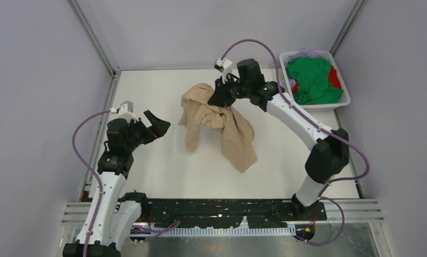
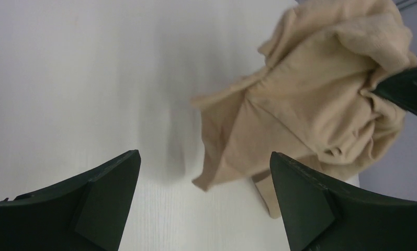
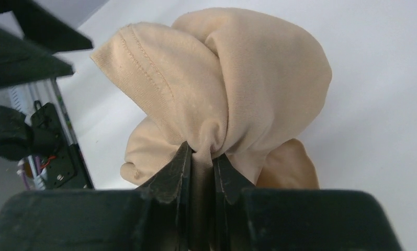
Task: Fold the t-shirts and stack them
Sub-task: Move the tshirt to the center of the board, then flatten out the tshirt
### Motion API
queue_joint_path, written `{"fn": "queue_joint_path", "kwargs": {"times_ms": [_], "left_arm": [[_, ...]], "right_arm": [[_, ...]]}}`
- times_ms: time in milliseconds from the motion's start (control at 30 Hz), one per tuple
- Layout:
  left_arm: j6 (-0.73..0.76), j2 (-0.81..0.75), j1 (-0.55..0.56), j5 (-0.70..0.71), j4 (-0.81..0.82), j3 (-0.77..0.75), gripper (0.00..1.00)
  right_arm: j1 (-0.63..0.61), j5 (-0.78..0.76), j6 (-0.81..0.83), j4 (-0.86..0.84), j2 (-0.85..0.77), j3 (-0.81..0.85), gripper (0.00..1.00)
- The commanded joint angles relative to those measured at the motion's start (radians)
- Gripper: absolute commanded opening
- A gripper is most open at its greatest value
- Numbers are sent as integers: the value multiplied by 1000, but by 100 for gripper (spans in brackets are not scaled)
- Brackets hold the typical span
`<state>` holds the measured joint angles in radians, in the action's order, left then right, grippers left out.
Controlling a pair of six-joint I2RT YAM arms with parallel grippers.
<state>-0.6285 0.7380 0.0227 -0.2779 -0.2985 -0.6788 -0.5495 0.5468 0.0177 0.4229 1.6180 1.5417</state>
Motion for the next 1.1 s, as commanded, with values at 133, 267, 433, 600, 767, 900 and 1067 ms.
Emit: {"fn": "queue_joint_path", "kwargs": {"times_ms": [133,267,433,600,767,900,1067], "left_arm": [[13,-26,126,57,-151,72,99],[-5,5,186,69,-84,143,99],[-32,166,298,129,69,160,99],[-35,375,365,210,176,101,97],[-49,532,389,269,227,46,85],[-38,620,431,320,245,8,79],[-42,716,444,334,232,-31,66]], "right_arm": [[-4,-278,-106,-69,224,220,97],[-4,-432,-111,-126,61,44,95],[-4,-607,-198,-216,-206,-362,95],[-4,-635,-329,-215,-438,-671,95],[-5,-652,-385,-165,-572,-833,96],[-5,-653,-399,-149,-659,-926,96],[-6,-643,-419,-126,-711,-984,96]]}}
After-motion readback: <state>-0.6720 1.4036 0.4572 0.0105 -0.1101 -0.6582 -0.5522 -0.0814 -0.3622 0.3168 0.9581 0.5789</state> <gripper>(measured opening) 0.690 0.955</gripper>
